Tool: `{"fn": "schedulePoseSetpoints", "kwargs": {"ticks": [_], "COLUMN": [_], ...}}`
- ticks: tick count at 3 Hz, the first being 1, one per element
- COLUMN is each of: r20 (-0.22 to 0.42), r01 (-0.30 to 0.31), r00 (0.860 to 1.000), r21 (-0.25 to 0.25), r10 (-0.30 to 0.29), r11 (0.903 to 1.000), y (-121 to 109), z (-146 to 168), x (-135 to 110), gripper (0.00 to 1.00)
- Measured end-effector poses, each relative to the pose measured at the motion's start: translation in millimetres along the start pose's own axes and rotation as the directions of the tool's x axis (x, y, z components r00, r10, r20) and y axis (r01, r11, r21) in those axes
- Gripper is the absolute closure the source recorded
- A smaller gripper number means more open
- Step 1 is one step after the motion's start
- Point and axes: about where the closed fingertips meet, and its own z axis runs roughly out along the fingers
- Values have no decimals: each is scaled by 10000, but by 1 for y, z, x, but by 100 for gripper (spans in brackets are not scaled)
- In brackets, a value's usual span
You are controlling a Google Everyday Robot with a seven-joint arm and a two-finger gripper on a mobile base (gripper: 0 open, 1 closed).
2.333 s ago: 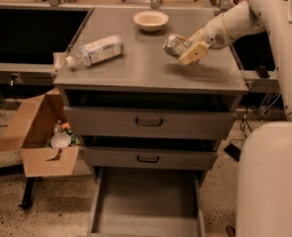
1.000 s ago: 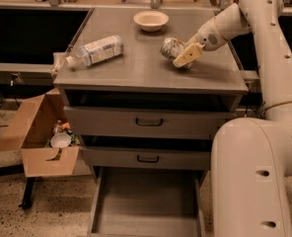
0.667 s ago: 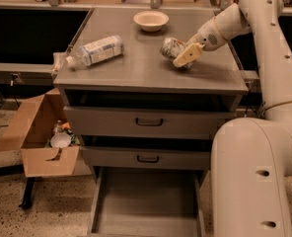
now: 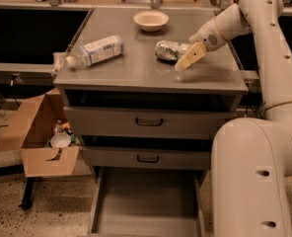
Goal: Pick 7up can from bottom drawer and place on counter
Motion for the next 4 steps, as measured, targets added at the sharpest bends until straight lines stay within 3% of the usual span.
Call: {"fn": "schedulePoseSetpoints", "kwargs": {"ticks": [1,2,3,4], "r20": [2,737,1578,2071], "r01": [1,486,1278,1883], "r00": [10000,9959,9761,9496], "r21": [1,485,1396,2227], "r10": [-1,-521,-1494,-2352], "r11": [10000,9976,9819,9565], "y": [0,-2,4,24], "z": [0,-26,-77,-125], "x": [0,-24,-57,-85], "gripper": [0,0,0,0]}}
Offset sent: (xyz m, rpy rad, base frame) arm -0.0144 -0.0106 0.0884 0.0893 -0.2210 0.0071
